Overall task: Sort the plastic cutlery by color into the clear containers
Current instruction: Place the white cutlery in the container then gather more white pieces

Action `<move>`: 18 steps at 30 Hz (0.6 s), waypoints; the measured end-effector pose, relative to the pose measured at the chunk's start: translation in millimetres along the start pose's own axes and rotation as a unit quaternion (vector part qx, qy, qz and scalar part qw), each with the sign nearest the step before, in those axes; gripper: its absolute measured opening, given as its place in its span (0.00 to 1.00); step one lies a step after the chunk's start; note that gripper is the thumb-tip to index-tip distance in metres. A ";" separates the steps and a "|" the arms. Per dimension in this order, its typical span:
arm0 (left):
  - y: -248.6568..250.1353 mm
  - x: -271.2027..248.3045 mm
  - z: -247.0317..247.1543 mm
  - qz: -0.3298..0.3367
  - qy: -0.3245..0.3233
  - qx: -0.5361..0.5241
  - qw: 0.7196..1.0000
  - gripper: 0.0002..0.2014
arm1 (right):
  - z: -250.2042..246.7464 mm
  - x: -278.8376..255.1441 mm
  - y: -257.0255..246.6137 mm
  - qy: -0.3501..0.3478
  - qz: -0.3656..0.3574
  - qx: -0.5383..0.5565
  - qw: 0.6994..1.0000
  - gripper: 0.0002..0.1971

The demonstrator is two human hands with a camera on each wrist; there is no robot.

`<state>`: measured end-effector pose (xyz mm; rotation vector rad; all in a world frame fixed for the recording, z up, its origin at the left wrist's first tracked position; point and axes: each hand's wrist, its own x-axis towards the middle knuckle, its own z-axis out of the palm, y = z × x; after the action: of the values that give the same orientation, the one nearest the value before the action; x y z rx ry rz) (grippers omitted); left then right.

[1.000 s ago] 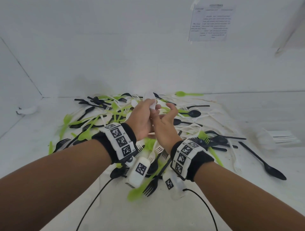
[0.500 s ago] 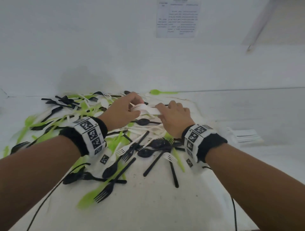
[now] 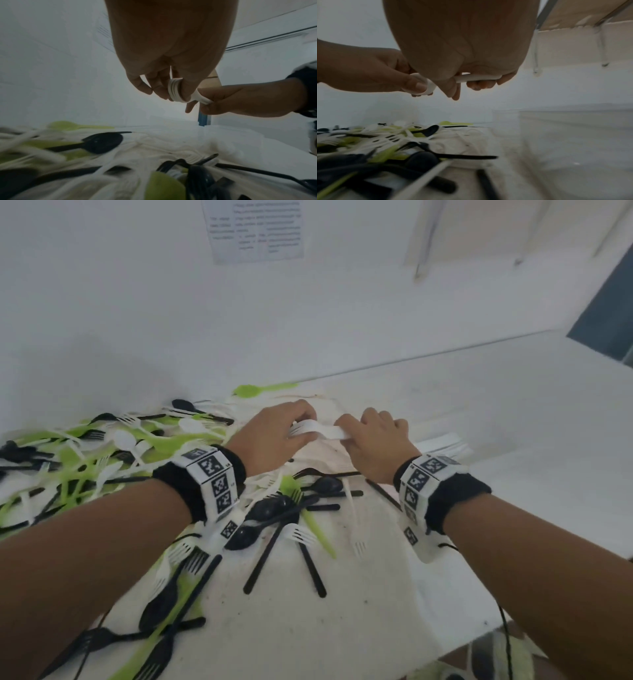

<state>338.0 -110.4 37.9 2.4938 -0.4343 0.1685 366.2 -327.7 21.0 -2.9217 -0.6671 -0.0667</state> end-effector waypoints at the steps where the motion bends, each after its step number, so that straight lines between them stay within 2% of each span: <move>1: 6.8 7.9 7.3 0.006 -0.005 0.001 1.000 0.07 | -2.9 -1.3 12.5 -0.007 0.006 0.006 1.000 0.16; 4: 30.5 32.8 31.1 0.020 -0.009 0.015 1.000 0.06 | -13.2 -3.8 52.4 -0.033 0.021 0.013 0.999 0.19; 8: 69.9 64.4 68.5 -0.004 0.002 0.040 0.999 0.07 | -22.1 -8.6 114.7 -0.042 -0.001 0.009 0.999 0.27; 12: 113.0 86.9 109.0 -0.029 0.028 0.059 0.997 0.08 | -25.2 -15.0 174.9 -0.021 -0.083 0.012 0.996 0.21; 14: 126.7 95.5 128.1 -0.042 0.029 0.076 0.996 0.09 | -22.4 -16.4 196.1 -0.033 -0.105 0.019 0.994 0.19; 16: 132.5 103.1 143.6 -0.071 0.013 0.125 0.990 0.13 | -19.4 -15.6 212.6 -0.060 -0.107 0.036 0.992 0.20; 18: 132.2 107.6 152.7 -0.113 -0.022 0.163 0.980 0.28 | -13.6 -14.8 225.7 -0.078 -0.104 0.035 0.991 0.20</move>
<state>396.8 -329.5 7.9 2.8497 -0.1447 0.1006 450.9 -537.2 4.0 -2.8000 -0.9755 0.1606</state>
